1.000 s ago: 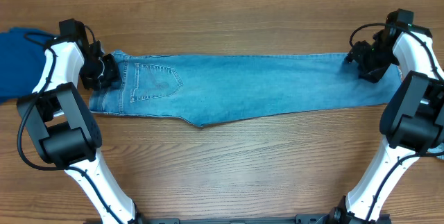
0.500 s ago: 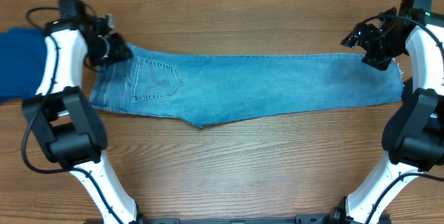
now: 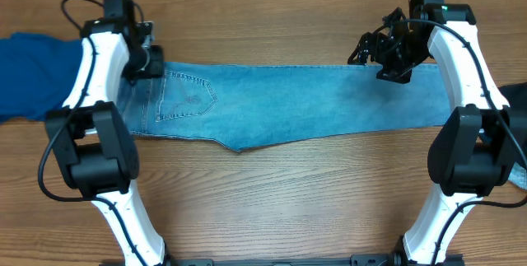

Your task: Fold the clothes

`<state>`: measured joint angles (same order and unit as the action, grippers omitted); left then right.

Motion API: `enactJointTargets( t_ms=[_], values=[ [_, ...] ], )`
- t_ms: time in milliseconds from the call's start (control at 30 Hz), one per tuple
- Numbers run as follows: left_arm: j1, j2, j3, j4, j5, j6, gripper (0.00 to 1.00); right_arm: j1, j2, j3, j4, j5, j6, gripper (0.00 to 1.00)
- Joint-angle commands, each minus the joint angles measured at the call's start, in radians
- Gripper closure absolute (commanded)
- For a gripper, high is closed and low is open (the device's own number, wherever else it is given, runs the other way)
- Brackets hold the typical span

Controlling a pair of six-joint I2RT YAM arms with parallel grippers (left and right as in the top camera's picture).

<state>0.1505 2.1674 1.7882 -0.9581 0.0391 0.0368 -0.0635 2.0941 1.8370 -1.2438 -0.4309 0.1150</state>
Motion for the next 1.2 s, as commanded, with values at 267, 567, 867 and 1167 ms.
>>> enactJointTargets(
  t_ms=[267,567,867,1167],
  values=[
    [0.121,-0.027,-0.141,0.063,-0.065,0.001,0.61,-0.010,-0.007,-0.142,-0.053,0.026,0.042,0.22],
    [0.120,-0.027,-0.142,0.073,-0.065,-0.008,0.61,-0.011,-0.007,-0.359,0.099,0.115,0.080,0.38],
    [0.151,-0.027,-0.142,0.069,-0.073,-0.007,0.61,-0.069,-0.007,-0.406,0.193,0.360,0.103,0.39],
    [0.192,-0.027,-0.142,0.064,-0.072,-0.007,0.61,-0.330,-0.007,-0.406,0.227,0.457,0.097,0.39]
  ],
)
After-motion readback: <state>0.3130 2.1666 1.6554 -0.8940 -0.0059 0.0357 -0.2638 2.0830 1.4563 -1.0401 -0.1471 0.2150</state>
